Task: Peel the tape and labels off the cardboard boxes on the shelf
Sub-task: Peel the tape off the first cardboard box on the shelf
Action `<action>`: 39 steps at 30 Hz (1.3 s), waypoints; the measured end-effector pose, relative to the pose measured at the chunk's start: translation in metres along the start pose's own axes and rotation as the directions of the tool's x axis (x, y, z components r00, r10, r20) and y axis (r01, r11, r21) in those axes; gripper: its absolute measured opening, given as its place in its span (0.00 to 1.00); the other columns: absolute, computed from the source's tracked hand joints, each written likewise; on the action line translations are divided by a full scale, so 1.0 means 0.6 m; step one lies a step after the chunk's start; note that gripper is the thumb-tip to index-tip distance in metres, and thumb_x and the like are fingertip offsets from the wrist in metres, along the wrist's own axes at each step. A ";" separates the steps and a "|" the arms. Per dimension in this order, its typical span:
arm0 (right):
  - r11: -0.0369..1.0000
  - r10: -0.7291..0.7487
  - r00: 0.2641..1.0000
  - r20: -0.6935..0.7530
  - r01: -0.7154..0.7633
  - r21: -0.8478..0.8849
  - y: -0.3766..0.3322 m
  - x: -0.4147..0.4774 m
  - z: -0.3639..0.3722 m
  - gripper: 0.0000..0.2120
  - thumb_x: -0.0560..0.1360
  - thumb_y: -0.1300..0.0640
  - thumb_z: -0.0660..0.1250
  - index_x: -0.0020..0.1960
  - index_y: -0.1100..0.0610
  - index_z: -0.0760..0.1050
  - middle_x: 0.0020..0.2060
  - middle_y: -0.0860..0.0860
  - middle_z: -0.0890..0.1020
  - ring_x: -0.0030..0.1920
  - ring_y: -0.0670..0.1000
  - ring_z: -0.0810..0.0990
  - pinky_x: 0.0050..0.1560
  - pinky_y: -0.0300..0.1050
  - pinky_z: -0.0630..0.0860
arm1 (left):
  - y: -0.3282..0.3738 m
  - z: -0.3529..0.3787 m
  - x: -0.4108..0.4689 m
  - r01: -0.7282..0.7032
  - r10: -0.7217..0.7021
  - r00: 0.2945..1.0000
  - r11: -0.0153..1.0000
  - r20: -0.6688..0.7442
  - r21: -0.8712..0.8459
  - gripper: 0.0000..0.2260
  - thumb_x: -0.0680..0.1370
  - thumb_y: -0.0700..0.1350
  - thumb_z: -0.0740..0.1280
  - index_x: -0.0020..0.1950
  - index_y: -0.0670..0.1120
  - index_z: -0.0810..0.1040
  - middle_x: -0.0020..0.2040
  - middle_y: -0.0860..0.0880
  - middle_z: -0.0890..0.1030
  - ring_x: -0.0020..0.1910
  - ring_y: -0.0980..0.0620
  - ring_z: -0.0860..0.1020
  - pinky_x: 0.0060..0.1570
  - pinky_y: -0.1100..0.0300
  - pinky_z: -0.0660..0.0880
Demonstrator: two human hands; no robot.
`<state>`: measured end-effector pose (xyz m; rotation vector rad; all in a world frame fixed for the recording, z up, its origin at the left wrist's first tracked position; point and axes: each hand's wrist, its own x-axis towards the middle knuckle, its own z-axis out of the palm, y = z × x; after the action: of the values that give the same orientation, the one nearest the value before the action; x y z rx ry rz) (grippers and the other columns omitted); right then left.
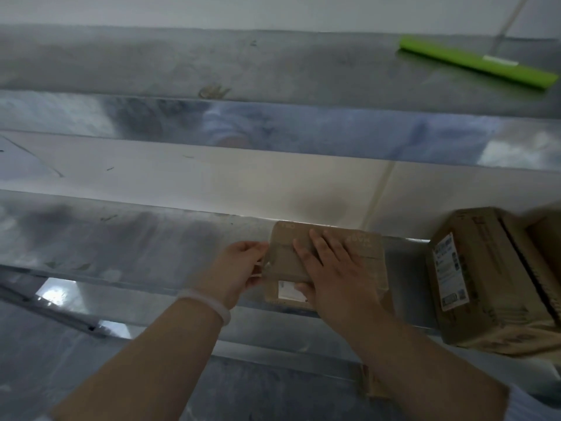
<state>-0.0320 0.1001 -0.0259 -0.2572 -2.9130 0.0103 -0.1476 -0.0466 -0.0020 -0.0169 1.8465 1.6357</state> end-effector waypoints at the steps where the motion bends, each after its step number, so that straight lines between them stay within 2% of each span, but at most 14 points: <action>1: 1.000 -0.003 1.000 -0.007 0.003 -0.002 0.000 -0.001 0.000 0.35 0.67 0.42 0.74 0.71 0.52 0.70 0.68 0.58 0.74 0.67 0.60 0.73 0.64 0.62 0.72 | 0.006 0.004 0.004 -0.012 0.012 1.000 1.000 -0.003 0.023 0.09 0.78 0.47 0.66 0.53 0.43 0.81 0.48 0.38 0.82 0.46 0.43 0.81 0.48 0.47 0.80; 5: 1.000 -0.014 0.999 -0.037 0.014 0.006 -0.001 -0.006 -0.001 0.35 0.68 0.43 0.73 0.71 0.53 0.69 0.68 0.58 0.74 0.67 0.60 0.74 0.63 0.64 0.72 | 0.023 0.019 0.024 -0.002 0.002 0.999 1.000 -0.041 -0.006 0.08 0.77 0.46 0.69 0.45 0.42 0.82 0.38 0.42 0.80 0.38 0.47 0.77 0.44 0.53 0.76; 8: 1.000 -0.020 0.999 -0.028 0.020 0.002 -0.001 -0.007 0.000 0.35 0.69 0.43 0.73 0.72 0.52 0.67 0.68 0.58 0.73 0.68 0.60 0.73 0.64 0.63 0.71 | 0.033 0.022 0.035 0.110 -0.111 0.994 0.988 -0.006 -0.112 0.12 0.76 0.46 0.70 0.50 0.36 0.82 0.46 0.35 0.80 0.45 0.42 0.78 0.52 0.46 0.78; 10: 1.000 -0.021 1.000 -0.017 0.021 -0.009 -0.001 -0.008 0.001 0.32 0.72 0.41 0.66 0.73 0.51 0.65 0.69 0.57 0.72 0.69 0.59 0.72 0.65 0.62 0.70 | 0.040 0.024 0.037 0.173 -0.166 0.985 0.966 0.053 -0.194 0.12 0.78 0.44 0.67 0.53 0.35 0.80 0.49 0.36 0.82 0.47 0.41 0.80 0.49 0.46 0.80; 12: 1.000 -0.014 1.000 -0.005 0.014 -0.007 -0.002 -0.010 0.001 0.30 0.73 0.41 0.56 0.73 0.50 0.64 0.70 0.56 0.72 0.70 0.59 0.71 0.66 0.62 0.70 | 0.040 0.025 0.042 0.209 -0.192 0.977 0.955 0.096 -0.211 0.10 0.80 0.43 0.64 0.52 0.37 0.80 0.46 0.39 0.82 0.44 0.43 0.81 0.44 0.51 0.80; 13: 1.000 -0.011 1.000 -0.001 0.011 -0.004 -0.002 -0.011 0.002 0.30 0.74 0.41 0.54 0.73 0.50 0.63 0.70 0.56 0.71 0.70 0.59 0.70 0.66 0.62 0.70 | 0.040 0.027 0.043 0.205 -0.189 0.977 0.958 0.097 -0.198 0.11 0.80 0.43 0.63 0.51 0.37 0.80 0.47 0.39 0.82 0.44 0.43 0.80 0.45 0.50 0.80; 17: 1.000 -0.010 1.000 -0.004 0.010 0.010 0.001 -0.007 0.003 0.30 0.73 0.41 0.52 0.73 0.50 0.63 0.70 0.57 0.72 0.69 0.59 0.71 0.66 0.63 0.70 | 0.032 0.030 0.052 0.023 -0.023 0.998 1.000 -0.057 0.000 0.10 0.80 0.44 0.63 0.46 0.40 0.82 0.48 0.36 0.83 0.49 0.37 0.81 0.54 0.39 0.77; 20: 0.999 -0.027 1.000 -0.009 0.027 0.019 0.006 -0.006 0.003 0.31 0.73 0.40 0.58 0.73 0.50 0.64 0.70 0.56 0.72 0.69 0.59 0.71 0.65 0.63 0.70 | 0.025 0.030 0.054 -0.086 0.101 0.990 0.986 -0.094 0.144 0.10 0.80 0.44 0.63 0.43 0.43 0.81 0.44 0.38 0.82 0.46 0.39 0.80 0.52 0.40 0.77; 22: 0.999 -0.038 0.999 -0.002 0.038 0.020 0.008 -0.007 0.004 0.32 0.71 0.41 0.65 0.73 0.50 0.65 0.69 0.56 0.72 0.69 0.59 0.71 0.64 0.63 0.71 | 0.022 0.026 0.054 -0.108 0.121 0.989 0.985 -0.088 0.138 0.09 0.80 0.43 0.63 0.44 0.42 0.79 0.41 0.40 0.80 0.41 0.43 0.78 0.48 0.44 0.77; 26: 1.000 -0.023 0.999 0.029 0.023 0.008 0.005 -0.005 0.000 0.30 0.72 0.40 0.55 0.72 0.49 0.67 0.69 0.55 0.73 0.69 0.58 0.72 0.64 0.62 0.72 | 0.024 0.015 0.054 -0.029 0.029 1.000 0.998 0.004 -0.054 0.09 0.80 0.40 0.64 0.40 0.41 0.75 0.31 0.45 0.71 0.28 0.51 0.71 0.32 0.59 0.72; 28: 1.000 -0.020 0.999 0.050 0.019 0.008 0.004 -0.004 -0.003 0.31 0.73 0.40 0.53 0.73 0.49 0.66 0.69 0.55 0.72 0.69 0.57 0.71 0.65 0.61 0.71 | 0.032 0.011 0.058 0.020 -0.017 0.999 0.997 0.038 -0.072 0.09 0.80 0.42 0.65 0.40 0.42 0.73 0.31 0.46 0.69 0.26 0.52 0.70 0.28 0.62 0.71; 31: 1.000 -0.024 0.998 0.052 0.024 0.011 0.003 -0.006 -0.006 0.31 0.73 0.39 0.52 0.73 0.49 0.65 0.70 0.55 0.72 0.69 0.57 0.71 0.66 0.61 0.70 | 0.042 0.010 0.072 0.098 -0.099 0.994 0.995 0.053 0.018 0.10 0.79 0.49 0.67 0.44 0.42 0.76 0.37 0.44 0.73 0.31 0.49 0.72 0.32 0.59 0.75; 34: 1.000 -0.028 0.998 0.053 0.028 0.012 0.003 -0.008 -0.007 0.31 0.73 0.40 0.53 0.73 0.49 0.64 0.71 0.55 0.71 0.70 0.58 0.71 0.66 0.62 0.69 | 0.049 0.009 0.084 0.138 -0.152 0.986 0.975 0.071 0.173 0.12 0.79 0.53 0.65 0.44 0.45 0.74 0.32 0.48 0.73 0.28 0.52 0.70 0.33 0.60 0.72; 39: 1.000 -0.012 0.999 0.050 0.012 0.008 0.002 -0.008 -0.007 0.30 0.73 0.40 0.53 0.73 0.49 0.65 0.70 0.54 0.72 0.69 0.57 0.71 0.66 0.61 0.70 | 0.047 0.005 0.102 0.269 -0.278 0.949 0.960 0.151 0.079 0.13 0.78 0.54 0.66 0.38 0.48 0.75 0.29 0.49 0.73 0.28 0.51 0.71 0.35 0.60 0.71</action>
<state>-0.0261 0.1004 -0.0229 -0.2415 -2.9639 0.0270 -0.2059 -0.0132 -0.0061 -0.1092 1.6839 1.3517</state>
